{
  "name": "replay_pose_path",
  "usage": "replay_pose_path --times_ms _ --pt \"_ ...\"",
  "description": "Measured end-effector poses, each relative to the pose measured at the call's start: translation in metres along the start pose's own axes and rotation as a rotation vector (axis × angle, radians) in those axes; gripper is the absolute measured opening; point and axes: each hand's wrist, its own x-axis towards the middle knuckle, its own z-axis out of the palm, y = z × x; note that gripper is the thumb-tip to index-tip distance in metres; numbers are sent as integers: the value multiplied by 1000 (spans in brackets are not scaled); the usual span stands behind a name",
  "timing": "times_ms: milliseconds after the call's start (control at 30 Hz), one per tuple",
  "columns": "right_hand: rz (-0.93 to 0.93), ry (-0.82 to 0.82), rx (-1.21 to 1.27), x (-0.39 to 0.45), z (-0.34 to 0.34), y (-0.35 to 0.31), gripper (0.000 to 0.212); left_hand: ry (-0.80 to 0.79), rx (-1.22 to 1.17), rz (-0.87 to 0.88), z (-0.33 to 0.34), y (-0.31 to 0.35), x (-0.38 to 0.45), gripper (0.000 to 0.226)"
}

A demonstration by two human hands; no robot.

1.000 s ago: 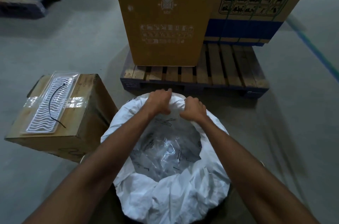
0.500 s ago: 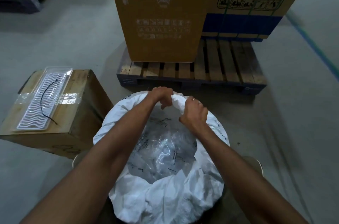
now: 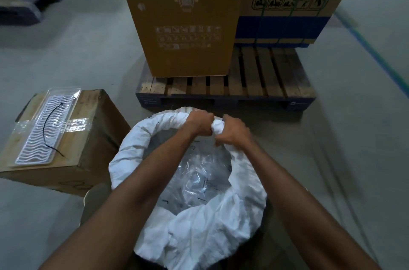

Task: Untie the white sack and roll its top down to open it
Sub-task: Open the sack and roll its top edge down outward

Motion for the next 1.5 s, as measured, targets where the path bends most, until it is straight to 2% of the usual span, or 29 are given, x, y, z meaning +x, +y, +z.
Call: replay_pose_path --times_ms 33,100,167,267,333,367,400,433,500,567,600,667,700,733,800,867,933,1033,1100,1167,1200,1267,1300,1400,1433,1500 --pt "13 124 -134 -9 8 1 82 -79 -21 -14 -4 0 4 40" --pt "71 252 -290 -22 22 6 92 -235 -77 -34 -14 0 13 43" --pt "107 254 -222 -20 33 16 79 -300 -128 -6 -21 -1 21 56" --pt "189 107 153 -8 24 26 63 -154 -261 170 -21 5 14 72" --pt "195 -72 390 -3 8 30 49 -49 -368 366 -13 7 2 62" --pt "186 -159 478 -2 1 32 33 -23 -370 435 -10 7 -4 55" --pt "177 -232 557 -3 -6 34 19 -3 -349 467 -6 7 -7 49" --pt "173 -277 631 -4 -12 36 19 22 -332 478 -4 6 -10 44" --pt "156 -286 661 -9 -19 36 22 76 -301 475 -2 7 -10 36" --pt "116 -189 641 -12 -17 32 15 89 -288 431 -6 12 -9 26" --pt "83 -131 626 -12 -14 32 18 72 -307 387 -8 15 -9 20" --pt "33 -23 465 -11 -7 37 55 19 -350 289 -13 19 -6 7" --pt "31 32 319 -12 -4 41 72 -2 -351 253 -14 20 -4 8" --pt "44 83 197 -16 0 43 78 -17 -333 222 -15 19 -1 12" --pt "84 184 109 -24 10 46 67 -41 -281 173 -16 17 5 16" --pt "120 231 202 -27 19 51 51 -92 -252 172 -17 17 10 26" --pt "121 216 371 -24 26 60 44 -149 -263 231 -17 17 12 34" --pt "151 144 813 -12 23 70 39 -142 -475 303 -16 12 6 57" --pt "248 42 1061 -6 15 69 41 -134 -550 322 -12 15 -1 57" --pt "294 -80 1201 -8 10 67 39 -65 -530 316 -4 21 -4 44" --pt "304 -115 1213 -10 10 66 40 -14 -512 283 0 25 -4 39" --pt "290 -115 1149 -13 17 69 45 61 -440 193 1 32 -2 48" --pt "259 -77 1065 -14 23 73 49 65 -391 151 0 35 0 52" --pt "243 162 707 -32 37 74 66 32 -316 43 2 43 5 43" --pt "285 225 644 -38 41 75 66 30 -326 9 2 46 6 41" --pt "391 247 603 -47 44 75 67 32 -397 -43 5 49 11 43"
